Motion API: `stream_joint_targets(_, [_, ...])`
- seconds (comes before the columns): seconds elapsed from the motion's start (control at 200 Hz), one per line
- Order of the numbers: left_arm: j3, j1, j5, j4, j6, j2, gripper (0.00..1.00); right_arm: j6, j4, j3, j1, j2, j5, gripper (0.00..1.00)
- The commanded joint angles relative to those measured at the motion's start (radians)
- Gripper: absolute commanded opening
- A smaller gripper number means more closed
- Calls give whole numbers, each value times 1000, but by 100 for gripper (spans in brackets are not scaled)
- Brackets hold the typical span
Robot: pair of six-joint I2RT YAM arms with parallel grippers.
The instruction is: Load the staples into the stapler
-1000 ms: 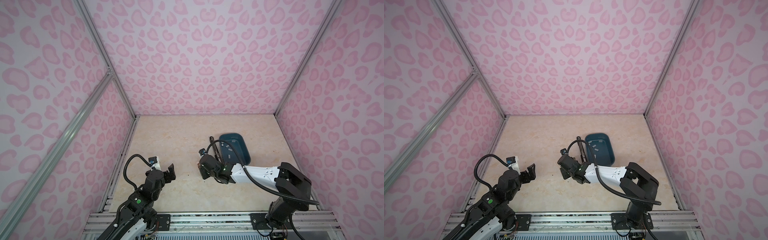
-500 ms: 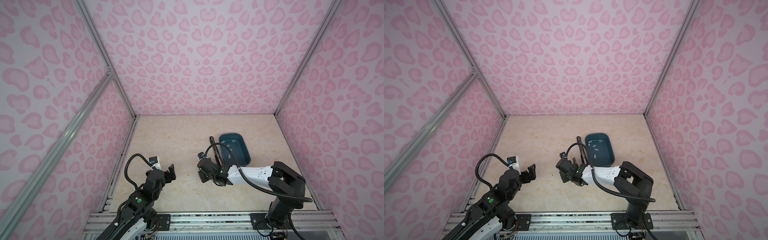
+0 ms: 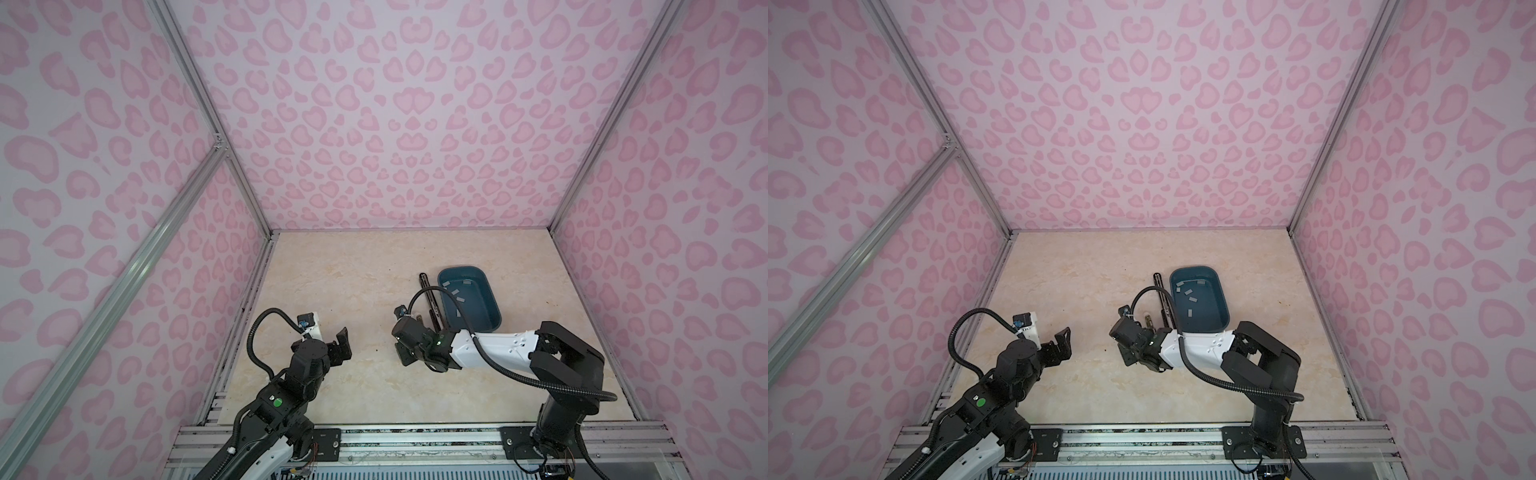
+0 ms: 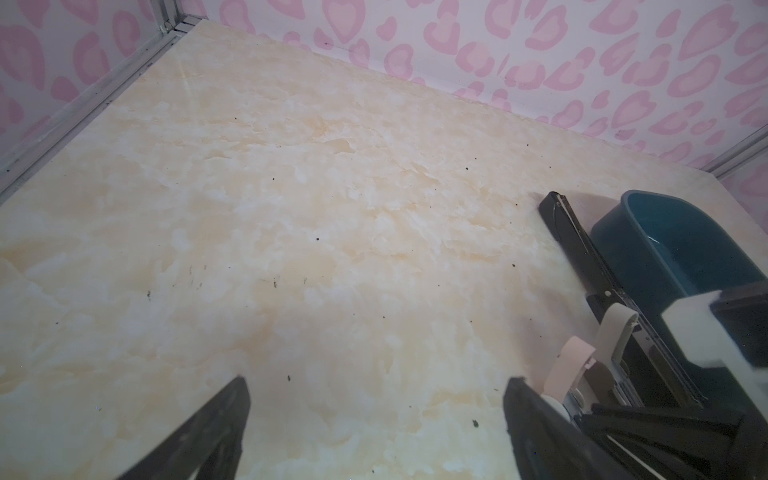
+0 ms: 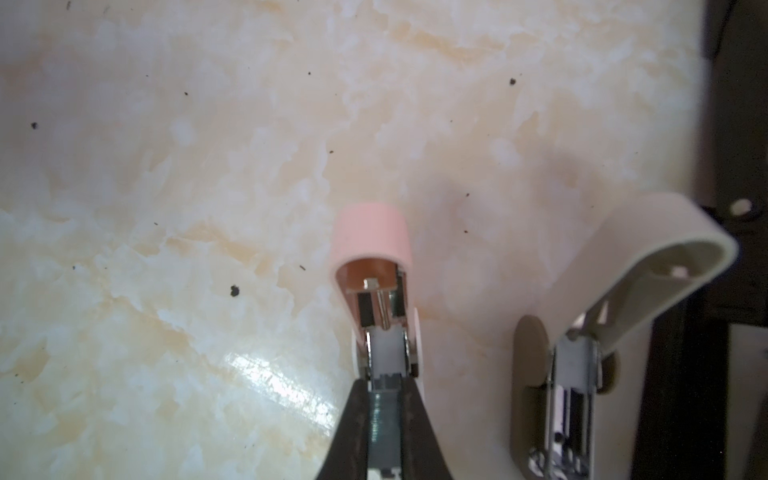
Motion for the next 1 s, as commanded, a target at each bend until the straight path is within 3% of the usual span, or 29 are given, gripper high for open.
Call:
stream_joint_targets(0.0, [1,1,3,22,4,-4,96,-10,-20,9,1,16,31,12])
stream_joint_targets(0.995, [-1,1,4,23,4,-9,96,-39,-30,24,12,24,65,12])
